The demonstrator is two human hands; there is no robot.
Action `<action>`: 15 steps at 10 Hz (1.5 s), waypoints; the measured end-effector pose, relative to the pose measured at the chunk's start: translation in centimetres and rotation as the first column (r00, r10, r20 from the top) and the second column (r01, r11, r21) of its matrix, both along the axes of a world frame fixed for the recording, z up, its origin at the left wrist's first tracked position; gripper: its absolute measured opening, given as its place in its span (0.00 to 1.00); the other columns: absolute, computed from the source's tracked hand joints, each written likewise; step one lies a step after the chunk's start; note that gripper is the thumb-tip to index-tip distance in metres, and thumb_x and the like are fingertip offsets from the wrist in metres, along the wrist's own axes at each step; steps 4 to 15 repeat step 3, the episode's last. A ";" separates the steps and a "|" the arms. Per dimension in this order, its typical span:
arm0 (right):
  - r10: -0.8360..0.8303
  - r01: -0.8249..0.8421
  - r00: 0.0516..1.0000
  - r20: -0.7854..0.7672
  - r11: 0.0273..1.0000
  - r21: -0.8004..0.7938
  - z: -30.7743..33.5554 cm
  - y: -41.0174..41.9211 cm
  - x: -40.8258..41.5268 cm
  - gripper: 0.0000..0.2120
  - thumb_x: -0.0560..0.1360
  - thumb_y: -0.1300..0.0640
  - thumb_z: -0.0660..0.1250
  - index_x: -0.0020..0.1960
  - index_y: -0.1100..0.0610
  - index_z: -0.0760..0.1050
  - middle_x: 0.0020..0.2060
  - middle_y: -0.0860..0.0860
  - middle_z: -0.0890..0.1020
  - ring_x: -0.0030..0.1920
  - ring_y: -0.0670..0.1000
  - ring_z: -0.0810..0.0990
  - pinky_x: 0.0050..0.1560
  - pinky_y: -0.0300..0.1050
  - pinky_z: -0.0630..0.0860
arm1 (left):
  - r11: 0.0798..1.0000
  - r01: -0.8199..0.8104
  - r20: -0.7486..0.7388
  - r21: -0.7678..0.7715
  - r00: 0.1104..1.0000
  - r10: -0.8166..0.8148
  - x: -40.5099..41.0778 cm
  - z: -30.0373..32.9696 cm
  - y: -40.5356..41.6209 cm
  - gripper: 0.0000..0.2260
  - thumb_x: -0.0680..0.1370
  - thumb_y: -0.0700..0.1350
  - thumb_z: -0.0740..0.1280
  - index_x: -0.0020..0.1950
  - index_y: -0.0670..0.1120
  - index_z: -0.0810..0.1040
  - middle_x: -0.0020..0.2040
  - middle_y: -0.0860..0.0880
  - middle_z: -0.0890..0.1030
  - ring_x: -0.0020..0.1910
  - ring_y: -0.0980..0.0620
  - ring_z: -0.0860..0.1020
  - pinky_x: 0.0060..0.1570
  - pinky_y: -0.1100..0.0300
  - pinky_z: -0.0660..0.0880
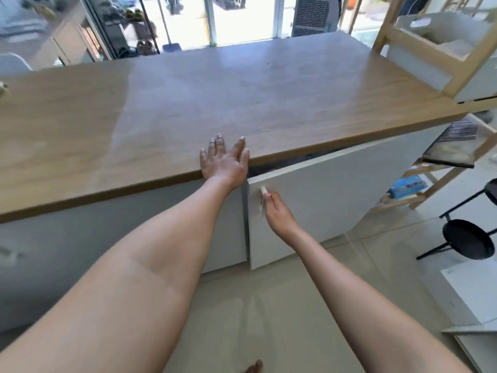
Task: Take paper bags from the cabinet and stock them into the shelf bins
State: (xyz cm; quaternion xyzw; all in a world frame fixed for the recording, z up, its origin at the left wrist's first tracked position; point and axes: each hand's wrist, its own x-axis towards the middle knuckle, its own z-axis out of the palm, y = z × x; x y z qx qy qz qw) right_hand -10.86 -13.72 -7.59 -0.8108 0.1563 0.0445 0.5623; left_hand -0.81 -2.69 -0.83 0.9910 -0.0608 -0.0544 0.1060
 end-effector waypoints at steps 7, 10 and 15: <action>-0.018 -0.001 0.990 -0.138 0.991 -0.135 0.9 0.3 4.7 0.20 0.82 0.49 0.50 0.68 0.58 0.68 0.64 0.60 0.75 0.65 0.61 0.73 0.60 0.46 0.68 | 1.000 0.020 -0.051 -0.018 0.998 -0.021 0.1 0.2 0.2 0.23 0.81 0.61 0.42 0.77 0.64 0.48 0.80 0.46 0.43 0.79 0.48 0.41 0.76 0.48 0.38; -0.018 -0.001 0.990 -0.138 0.991 -0.135 0.9 0.3 4.7 0.20 0.82 0.49 0.50 0.68 0.58 0.68 0.64 0.60 0.75 0.65 0.61 0.73 0.60 0.46 0.68 | 1.000 0.020 -0.051 -0.018 0.998 -0.021 0.1 0.2 0.2 0.23 0.81 0.61 0.42 0.77 0.64 0.48 0.80 0.46 0.43 0.79 0.48 0.41 0.76 0.48 0.38; -0.018 -0.001 0.990 -0.138 0.991 -0.135 0.9 0.3 4.7 0.20 0.82 0.49 0.50 0.68 0.58 0.68 0.64 0.60 0.75 0.65 0.61 0.73 0.60 0.46 0.68 | 1.000 0.020 -0.051 -0.018 0.998 -0.021 0.1 0.2 0.2 0.23 0.81 0.61 0.42 0.77 0.64 0.48 0.80 0.46 0.43 0.79 0.48 0.41 0.76 0.48 0.38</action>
